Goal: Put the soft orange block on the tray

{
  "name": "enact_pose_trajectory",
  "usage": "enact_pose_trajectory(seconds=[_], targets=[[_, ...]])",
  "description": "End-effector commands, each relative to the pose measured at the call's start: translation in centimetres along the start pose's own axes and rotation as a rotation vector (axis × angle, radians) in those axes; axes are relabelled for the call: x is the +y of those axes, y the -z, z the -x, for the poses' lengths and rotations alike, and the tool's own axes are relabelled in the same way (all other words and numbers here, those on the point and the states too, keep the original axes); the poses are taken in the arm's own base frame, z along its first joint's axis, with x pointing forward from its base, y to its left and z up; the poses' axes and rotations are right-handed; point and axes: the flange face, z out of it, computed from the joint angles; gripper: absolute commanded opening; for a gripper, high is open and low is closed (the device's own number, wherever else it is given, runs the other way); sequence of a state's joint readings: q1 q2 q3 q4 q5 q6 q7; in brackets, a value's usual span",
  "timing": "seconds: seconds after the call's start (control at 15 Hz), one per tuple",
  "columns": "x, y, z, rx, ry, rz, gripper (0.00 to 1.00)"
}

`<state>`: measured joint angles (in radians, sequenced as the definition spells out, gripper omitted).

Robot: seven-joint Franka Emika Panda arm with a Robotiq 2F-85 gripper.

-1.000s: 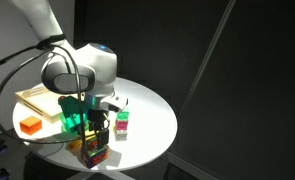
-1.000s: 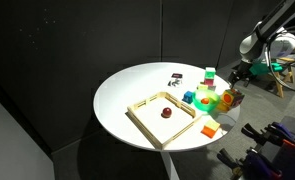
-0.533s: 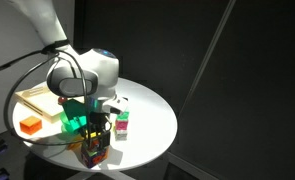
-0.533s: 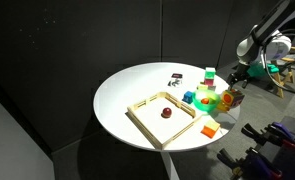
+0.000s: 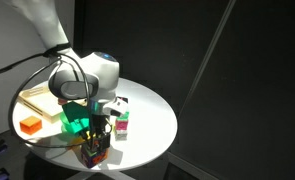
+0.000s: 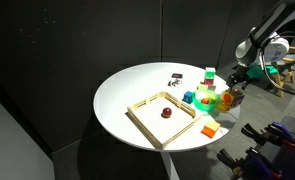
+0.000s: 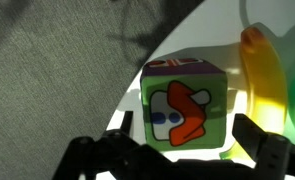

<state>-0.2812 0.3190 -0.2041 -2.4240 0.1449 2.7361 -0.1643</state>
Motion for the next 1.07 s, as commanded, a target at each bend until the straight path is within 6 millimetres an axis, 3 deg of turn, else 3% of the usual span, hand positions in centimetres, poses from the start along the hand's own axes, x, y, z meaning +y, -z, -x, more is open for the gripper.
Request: enact_pose_trajectory(seconds=[0.0,1.0], targets=[[0.45,-0.18,-0.64,0.010,0.018,0.001,1.00],[0.87,-1.15,-0.79,-0.004,0.010,0.009,1.00]])
